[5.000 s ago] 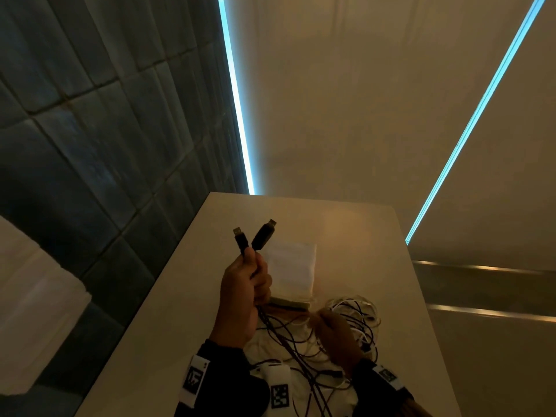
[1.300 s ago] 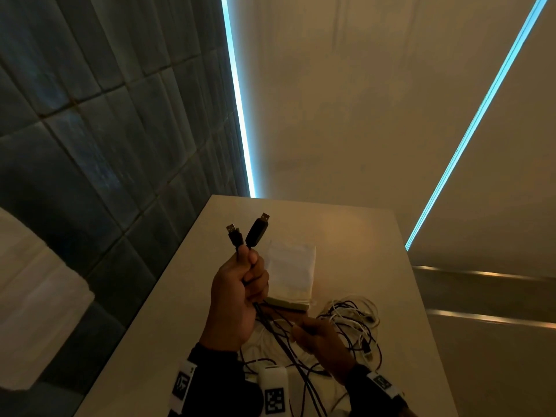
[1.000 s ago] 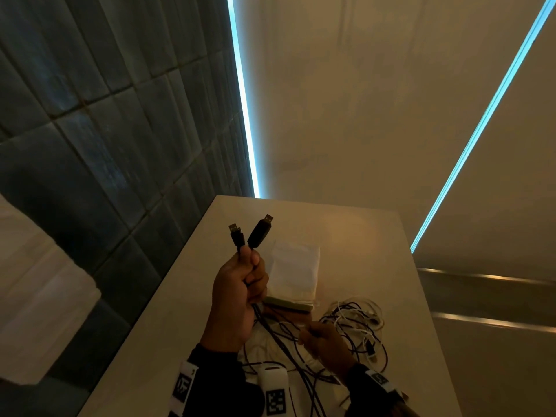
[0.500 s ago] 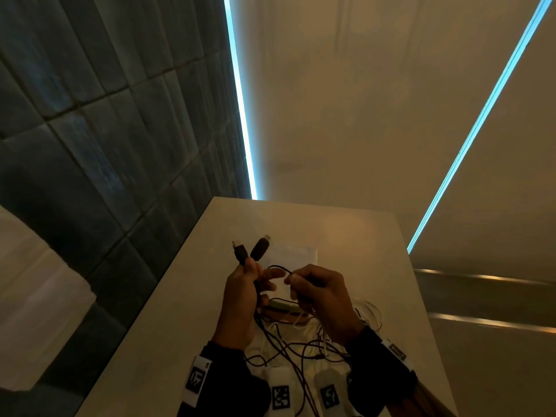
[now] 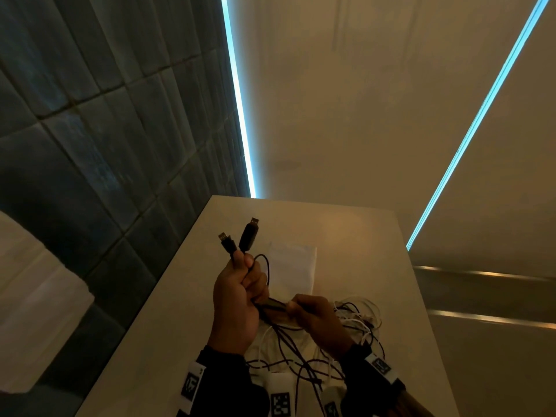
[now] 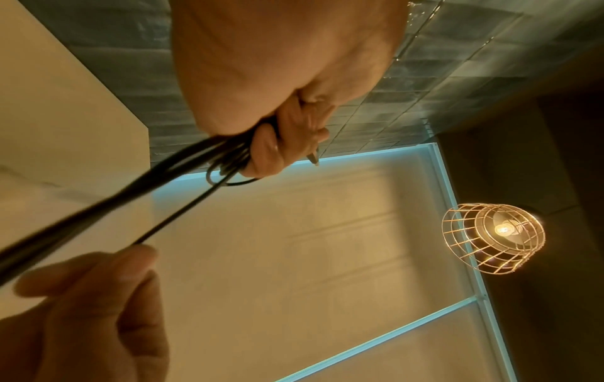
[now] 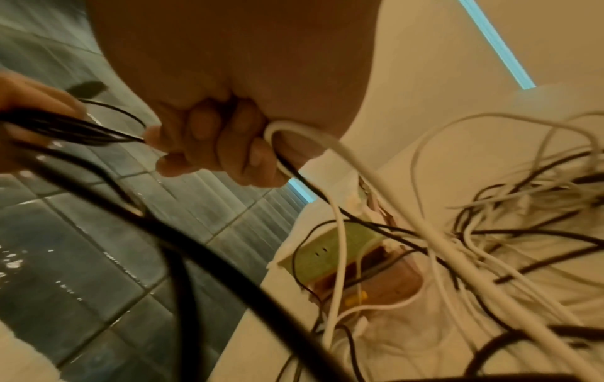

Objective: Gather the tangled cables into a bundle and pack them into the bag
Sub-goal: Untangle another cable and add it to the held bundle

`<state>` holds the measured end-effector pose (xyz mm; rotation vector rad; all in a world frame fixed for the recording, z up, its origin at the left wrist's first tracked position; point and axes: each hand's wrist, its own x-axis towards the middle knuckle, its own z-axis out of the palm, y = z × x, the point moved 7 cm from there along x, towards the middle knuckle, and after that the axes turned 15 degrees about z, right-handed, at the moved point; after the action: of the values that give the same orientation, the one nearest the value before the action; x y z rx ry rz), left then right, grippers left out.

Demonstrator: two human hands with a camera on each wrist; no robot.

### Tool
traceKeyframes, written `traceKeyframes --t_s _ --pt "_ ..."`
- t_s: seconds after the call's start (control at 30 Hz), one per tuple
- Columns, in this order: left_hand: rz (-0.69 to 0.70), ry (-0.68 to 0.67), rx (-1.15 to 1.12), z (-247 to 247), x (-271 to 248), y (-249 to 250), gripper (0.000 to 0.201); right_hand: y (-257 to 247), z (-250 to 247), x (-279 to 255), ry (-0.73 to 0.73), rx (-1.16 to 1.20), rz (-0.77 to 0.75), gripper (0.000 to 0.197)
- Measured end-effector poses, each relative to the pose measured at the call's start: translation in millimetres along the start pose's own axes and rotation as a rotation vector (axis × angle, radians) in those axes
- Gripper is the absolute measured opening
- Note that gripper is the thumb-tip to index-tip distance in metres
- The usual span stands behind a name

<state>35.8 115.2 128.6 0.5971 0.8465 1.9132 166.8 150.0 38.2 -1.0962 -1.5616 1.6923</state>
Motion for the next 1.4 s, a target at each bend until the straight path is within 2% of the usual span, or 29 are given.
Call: traceKeyframes --t_s 0.2,0.4,0.53,0.63,0.73,0.83,0.97,1.03,1.13,1.27,1.4 --pt "0.070 0.012 -0.010 -3 1 14 0.036 57 -18 8 0.091 -0.065 0.096 0.034" --pt "0.073 -0.014 -0.028 -1 -2 18 0.036 98 -22 9 0.104 -0.083 0.181 0.034" --pt "0.075 -0.007 0.070 -3 -3 14 0.036 116 -24 9 0.154 -0.167 0.255 0.036" --pt "0.061 0.018 0.223 -8 -2 9 0.035 93 -35 12 0.283 -0.173 0.252 0.032" --pt "0.033 0.049 0.319 -12 -2 4 0.034 36 -42 13 0.335 0.061 0.173 0.020" --pt "-0.018 0.088 0.396 -18 -3 -4 0.033 -26 -36 6 0.257 0.238 0.045 0.015" --pt "-0.076 0.078 0.496 -15 -5 -12 0.031 -72 -13 -8 0.100 0.246 -0.085 0.013" --pt "-0.071 0.065 0.481 -9 -5 -11 0.029 -77 0 -14 0.012 0.238 -0.075 0.013" --pt "-0.040 0.064 0.301 -1 -3 -7 0.033 -65 12 -15 -0.052 0.229 -0.013 0.014" --pt "-0.020 0.045 0.141 4 -3 -4 0.036 -38 10 -5 -0.037 0.216 0.066 0.019" --pt "0.037 -0.050 0.076 5 0 8 0.031 -3 -2 9 0.038 0.054 0.051 0.025"
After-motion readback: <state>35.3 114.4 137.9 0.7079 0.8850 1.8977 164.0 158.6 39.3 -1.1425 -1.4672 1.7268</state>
